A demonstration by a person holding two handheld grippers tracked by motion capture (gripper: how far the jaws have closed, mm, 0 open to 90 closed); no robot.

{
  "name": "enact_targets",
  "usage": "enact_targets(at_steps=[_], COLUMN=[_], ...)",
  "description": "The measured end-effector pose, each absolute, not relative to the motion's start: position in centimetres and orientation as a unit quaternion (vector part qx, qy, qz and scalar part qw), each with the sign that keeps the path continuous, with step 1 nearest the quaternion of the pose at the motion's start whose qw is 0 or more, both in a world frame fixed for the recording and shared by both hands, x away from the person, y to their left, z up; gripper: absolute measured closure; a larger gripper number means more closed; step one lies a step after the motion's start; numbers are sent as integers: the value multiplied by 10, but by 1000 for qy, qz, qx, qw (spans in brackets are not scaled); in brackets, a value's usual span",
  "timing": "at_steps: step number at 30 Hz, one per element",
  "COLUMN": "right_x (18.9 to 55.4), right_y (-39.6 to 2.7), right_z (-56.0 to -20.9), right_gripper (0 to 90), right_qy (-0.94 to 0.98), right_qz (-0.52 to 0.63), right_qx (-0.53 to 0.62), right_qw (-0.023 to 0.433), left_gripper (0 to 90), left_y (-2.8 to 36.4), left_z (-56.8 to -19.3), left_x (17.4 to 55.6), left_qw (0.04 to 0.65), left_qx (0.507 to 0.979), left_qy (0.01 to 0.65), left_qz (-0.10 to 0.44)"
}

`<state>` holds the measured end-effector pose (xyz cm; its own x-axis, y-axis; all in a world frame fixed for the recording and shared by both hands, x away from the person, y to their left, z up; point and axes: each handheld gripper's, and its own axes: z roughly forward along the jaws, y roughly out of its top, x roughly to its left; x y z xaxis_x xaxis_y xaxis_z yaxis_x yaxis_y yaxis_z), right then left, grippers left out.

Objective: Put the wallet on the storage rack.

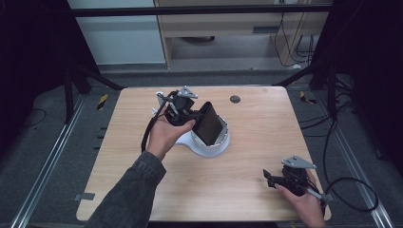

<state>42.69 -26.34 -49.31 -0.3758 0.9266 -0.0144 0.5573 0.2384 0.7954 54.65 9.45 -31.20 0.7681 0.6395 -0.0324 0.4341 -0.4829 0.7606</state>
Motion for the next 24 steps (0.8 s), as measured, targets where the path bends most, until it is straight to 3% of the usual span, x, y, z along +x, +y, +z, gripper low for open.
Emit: enact_targets(at_steps=[12, 24], right_x=[426, 426], right_y=[-262, -261], right_z=[-494, -495], right_gripper=[116, 116], right_qy=[747, 751], right_qz=[362, 358], right_qx=[497, 495], right_qw=[252, 250], left_gripper=[714, 698], left_y=[106, 114], left_z=[-305, -302], left_x=[551, 556], left_qw=[404, 411], left_qx=[837, 815], left_qy=[329, 351], left_qz=[170, 209])
